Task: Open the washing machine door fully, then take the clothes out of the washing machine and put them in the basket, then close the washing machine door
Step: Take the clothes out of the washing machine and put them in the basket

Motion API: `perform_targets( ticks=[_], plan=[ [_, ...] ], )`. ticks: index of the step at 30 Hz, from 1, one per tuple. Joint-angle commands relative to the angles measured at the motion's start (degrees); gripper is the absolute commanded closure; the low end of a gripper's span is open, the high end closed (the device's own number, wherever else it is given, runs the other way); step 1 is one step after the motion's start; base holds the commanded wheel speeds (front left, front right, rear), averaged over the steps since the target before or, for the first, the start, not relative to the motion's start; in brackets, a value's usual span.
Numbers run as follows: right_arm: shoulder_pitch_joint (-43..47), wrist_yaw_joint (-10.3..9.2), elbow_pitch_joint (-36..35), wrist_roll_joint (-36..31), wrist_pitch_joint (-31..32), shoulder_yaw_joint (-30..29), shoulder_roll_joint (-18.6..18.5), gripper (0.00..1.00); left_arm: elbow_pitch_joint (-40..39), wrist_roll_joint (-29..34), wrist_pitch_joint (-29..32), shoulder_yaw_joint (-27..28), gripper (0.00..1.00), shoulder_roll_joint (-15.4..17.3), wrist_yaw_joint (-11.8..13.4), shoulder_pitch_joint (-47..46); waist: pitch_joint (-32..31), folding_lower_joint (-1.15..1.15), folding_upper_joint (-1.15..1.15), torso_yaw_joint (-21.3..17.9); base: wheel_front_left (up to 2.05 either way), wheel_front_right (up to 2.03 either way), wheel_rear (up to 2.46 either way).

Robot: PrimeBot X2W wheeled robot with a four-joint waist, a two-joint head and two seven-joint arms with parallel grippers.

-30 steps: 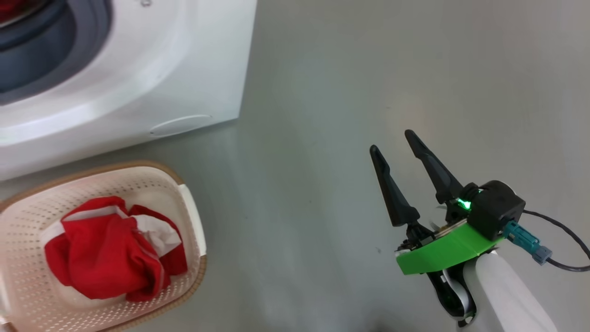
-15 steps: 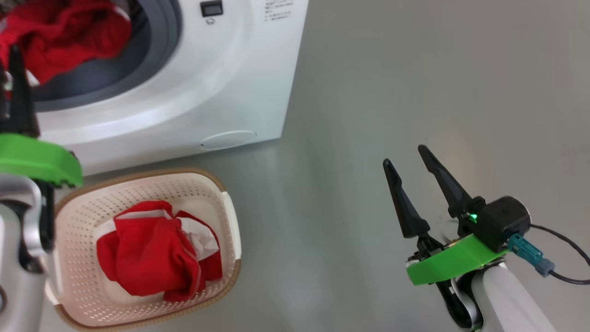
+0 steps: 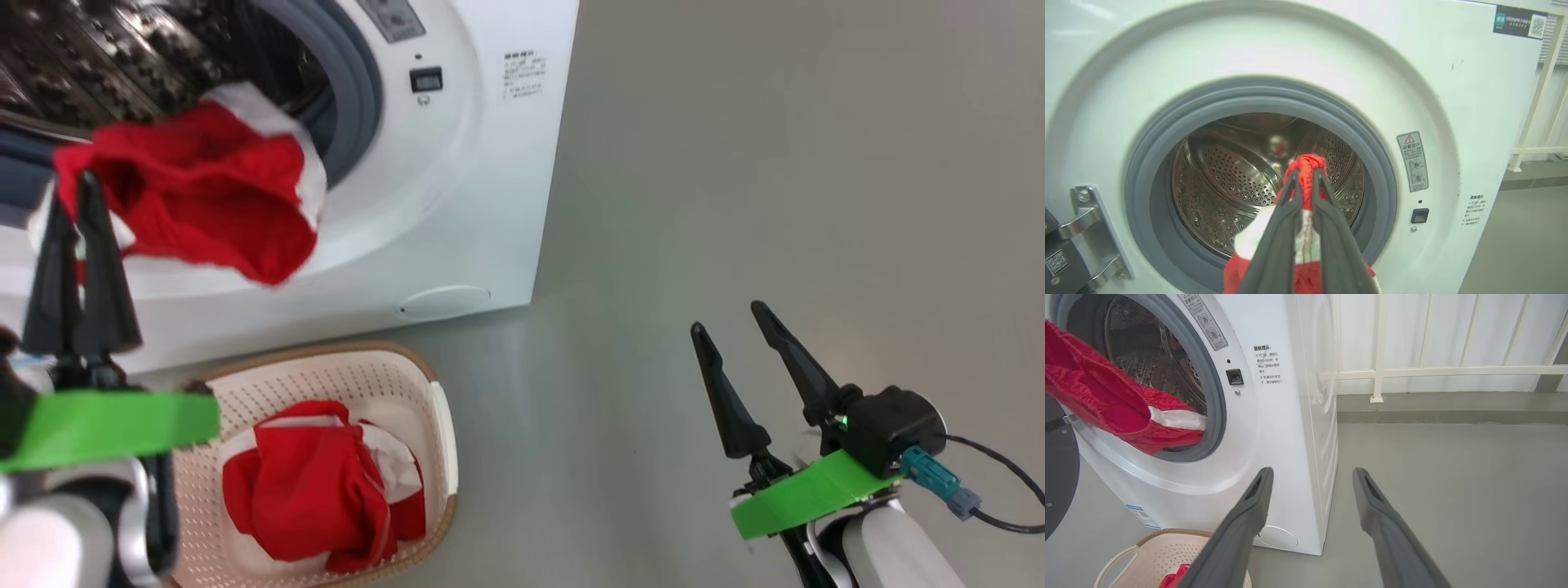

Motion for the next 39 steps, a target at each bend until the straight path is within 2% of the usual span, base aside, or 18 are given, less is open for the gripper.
perform_targets(
  ticks=[1, 11, 19, 25, 33, 39],
  plan=[
    [0.72, 0.36, -1.14, -0.86, 0.04, 0.75, -0.14, 0.0, -2.43, 0.65, -0.57, 1.95, 1.0, 1.23, 0.52, 0.34, -2.34, 0.0, 0.0, 0.43, 0.0, 0.0, 0.0],
    [4.54, 0.36, -1.55, -1.33, 2.01, -0.34, -0.14, 0.0, -9.2, 1.24, -3.92, -0.09, 1.0, -1.69, 2.15, 8.08, -8.75, 0.0, 0.0, 1.0, 0.0, 0.0, 0.0],
    [7.13, 0.36, -2.85, -1.55, 3.33, -0.87, -0.14, 0.0, -8.58, 0.58, -5.95, -1.79, 1.0, -3.46, 2.31, 13.53, -11.65, 0.0, 0.0, 1.3, 0.0, 0.0, 0.0],
    [8.43, 0.36, -3.99, -1.66, 4.13, -0.76, -0.14, 0.0, -2.75, -1.68, -8.4, -2.34, 1.0, -5.6, 1.65, 17.66, -12.62, 0.0, 0.0, 0.97, 0.0, 0.0, 0.0],
    [8.1, 0.36, -5.26, -1.62, 4.42, -0.66, -0.14, 0.0, 5.86, -3.81, -10.64, -1.87, 1.0, -8.27, -0.25, 17.77, -10.67, 0.0, 0.0, 0.35, 0.0, 0.0, 0.0],
    [7.15, 0.36, -5.92, -1.37, 4.27, -0.57, -0.14, 0.0, 13.44, -4.36, -11.22, -0.04, 1.0, -10.4, -2.96, 16.24, -7.64, 0.0, 0.0, -0.66, 0.0, 0.0, 0.0]
  ],
)
